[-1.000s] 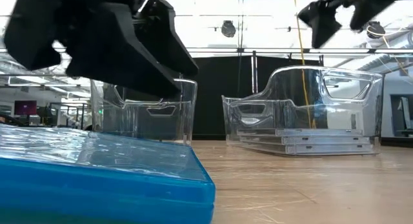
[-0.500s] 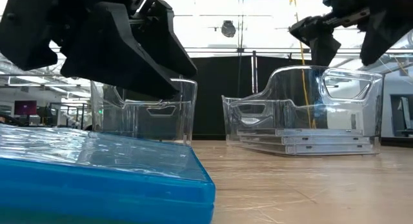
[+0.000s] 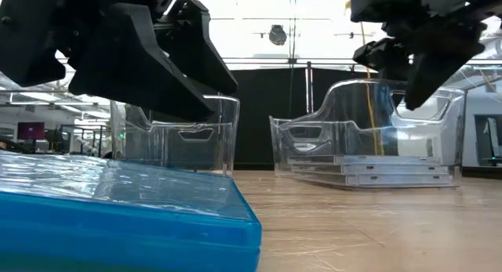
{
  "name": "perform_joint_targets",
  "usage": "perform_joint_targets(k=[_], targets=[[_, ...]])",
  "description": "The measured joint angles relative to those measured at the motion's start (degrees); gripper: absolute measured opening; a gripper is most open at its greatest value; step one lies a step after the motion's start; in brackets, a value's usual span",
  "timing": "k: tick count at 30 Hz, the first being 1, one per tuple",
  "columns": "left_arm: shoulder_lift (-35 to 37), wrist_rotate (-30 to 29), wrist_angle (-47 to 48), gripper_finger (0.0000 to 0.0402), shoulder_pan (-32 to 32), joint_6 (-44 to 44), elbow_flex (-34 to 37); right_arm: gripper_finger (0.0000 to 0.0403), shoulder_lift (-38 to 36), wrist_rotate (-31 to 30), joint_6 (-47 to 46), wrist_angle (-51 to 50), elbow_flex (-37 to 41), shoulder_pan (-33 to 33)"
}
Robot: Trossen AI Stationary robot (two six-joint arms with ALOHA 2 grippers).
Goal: Pick & place jewel cases by type
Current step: Adjust the right transparent bin
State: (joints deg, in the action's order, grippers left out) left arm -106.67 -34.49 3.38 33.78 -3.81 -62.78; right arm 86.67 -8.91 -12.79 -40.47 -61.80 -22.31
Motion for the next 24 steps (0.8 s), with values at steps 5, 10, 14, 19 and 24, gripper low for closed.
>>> perform_joint_targets(k=[5,10,14,19,24], targets=[[0.0,0.01,0.04,0.0349,0.13,-0.14,0.0,0.0071,0.04,-0.04,-0.47,-0.01,0.0,0.23],[0.0,0.01,0.11,0.0349,0.13,-0.16,0.02,0.0007,0.04,-0.04,-0.45,0.16,0.0,0.25],[-0.02,0.01,0.11,0.0349,0.13,-0.39,0.02,0.0011,0.04,-0.01,-4.03,1.3,0.04,0.68],[-0.02,0.05,0.11,0.0349,0.13,-0.46,0.02,0.0004,0.04,-0.08,-8.25,3.45,0.04,1.8],[-0.02,0.1,0.11,0.0349,0.13,-0.35,0.02,0.0003,0.04,-0.2,-10.61,3.8,0.04,3.64]])
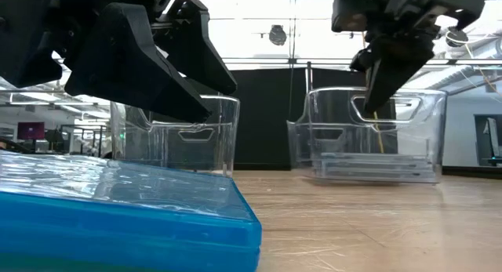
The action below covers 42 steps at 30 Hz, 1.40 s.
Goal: Pick & place jewel cases by type
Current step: Adjust the right transparent bin, then put the blue CD case into the left transparent bin
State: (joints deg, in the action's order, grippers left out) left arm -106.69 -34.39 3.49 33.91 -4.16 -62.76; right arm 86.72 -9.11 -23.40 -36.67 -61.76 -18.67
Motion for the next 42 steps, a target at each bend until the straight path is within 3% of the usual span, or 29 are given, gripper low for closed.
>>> perform_joint_targets(k=[8,13,19,30,36,42], targets=[[0.0,0.02,0.0,0.0349,0.0,0.26,0.0,0.0004,0.0,1.99,0.56,0.16,0.01,1.87],[0.0,0.04,0.0,0.0349,0.0,0.85,0.0,0.0025,-0.02,3.09,1.79,0.35,0.02,1.83],[-0.02,1.2,-0.22,0.0349,0.0,0.72,0.0,0.0075,-0.04,6.21,1.55,1.65,0.02,2.29],[-0.04,1.39,-0.66,0.0349,0.01,1.35,-0.27,0.0175,-1.96,6.3,2.58,4.84,0.02,2.53],[-0.07,1.07,-0.66,0.0349,1.62,3.04,-1.81,0.0191,-6.13,6.24,4.51,10.15,0.04,1.53],[-0.07,0.85,-0.51,0.0349,4.23,2.97,-3.83,0.0188,-7.81,6.16,8.66,19.01,0.04,-3.59]])
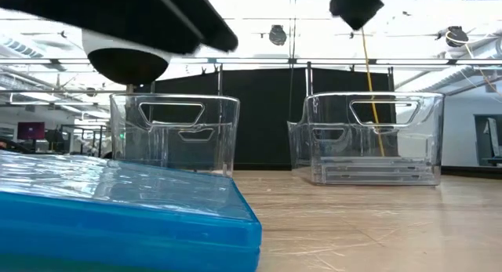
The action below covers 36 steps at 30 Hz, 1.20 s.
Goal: Pick & place jewel cases by type
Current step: Put the blue CD case into the left transparent bin
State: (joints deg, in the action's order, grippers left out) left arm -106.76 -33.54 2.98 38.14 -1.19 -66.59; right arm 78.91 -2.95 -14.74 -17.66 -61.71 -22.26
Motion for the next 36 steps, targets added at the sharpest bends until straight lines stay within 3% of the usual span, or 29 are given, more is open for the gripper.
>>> perform_joint_targets(k=[6,12,17,21,26,31,36], targets=[[-0.07,-1.0,4.32,0.0349,4.54,1.24,-3.29,0.0174,1.74,-7.48,4.12,5.3,0.01,-6.84],[-3.0,-5.17,12.85,0.0349,7.94,11.8,-11.47,0.0165,2.18,-15.18,5.43,6.56,0.75,-11.21],[-13.66,-2.43,23.54,0.0349,9.54,14.92,-23.67,0.0164,2.15,-15.08,4.3,9.13,3.41,-12.0],[-22.58,-2.2,38.68,0.0349,10.59,16.64,-37.77,0.0164,2.15,-14.92,1.67,10.34,5.6,-12.2],[-29.71,-0.15,51.82,0.0349,10.49,25.59,-51.83,0.0164,2.15,-14.84,0.72,10.63,7.65,-12.5],[-35.71,4.49,64.99,0.0349,9.5,33.35,-56.34,0.0164,2.15,-14.81,0.5,10.68,7.89,-12.74],[-36.96,5.46,67.74,0.0349,9.71,36.36,-56.84,0.0164,2.15,-14.79,0.64,10.66,7.89,-13.48]])
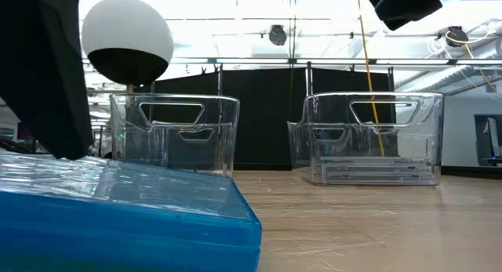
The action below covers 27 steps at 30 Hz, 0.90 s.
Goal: Pick & place jewel cases by type
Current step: Put the blue CD case into the left transparent bin
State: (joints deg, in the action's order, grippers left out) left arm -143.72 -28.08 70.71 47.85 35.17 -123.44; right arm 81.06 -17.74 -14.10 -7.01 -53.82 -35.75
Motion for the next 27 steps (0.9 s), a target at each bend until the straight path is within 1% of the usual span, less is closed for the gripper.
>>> perform_joint_targets(k=[3,6,8,11,14,19,21,23,27], targets=[[-0.09,-1.55,1.35,0.0349,0.02,0.02,0.08,0.0164,0.0,-0.02,0.23,0.0,0.0,-0.51],[-0.21,-3.04,5.86,0.0349,-0.21,0.72,0.17,0.0164,0.0,-0.02,0.41,-0.02,0.0,-0.82],[-0.32,-2.71,10.36,0.0349,-0.43,2.56,0.33,0.0164,0.0,-0.03,0.45,-0.02,0.0,-0.83],[-0.33,-0.65,12.73,0.0349,-0.95,3.97,1.2,0.0164,0.0,-0.07,0.43,-0.04,0.0,-0.81],[-0.23,1.04,12.67,0.0349,-1.04,2.69,1.38,0.0164,0.0,-0.09,0.44,-0.02,0.0,-0.75],[-0.05,0.96,10.32,0.0344,-1.25,0.96,3.56,0.0164,0.0,-0.15,1.52,0.6,0.0,-0.74],[-0.02,1.25,9.18,0.0326,-1.46,1.52,4.55,0.0164,0.0,-0.15,1.52,1.16,0.0,-0.74],[-0.02,1.82,8.43,0.0291,-1.61,2.42,4.87,0.0164,0.0,-0.17,1.89,1.89,0.0,-0.74],[-0.11,1.33,6.44,0.019,-1.49,2.45,5.01,0.0164,0.0,-0.2,2.81,2.51,0.0,-0.74]])
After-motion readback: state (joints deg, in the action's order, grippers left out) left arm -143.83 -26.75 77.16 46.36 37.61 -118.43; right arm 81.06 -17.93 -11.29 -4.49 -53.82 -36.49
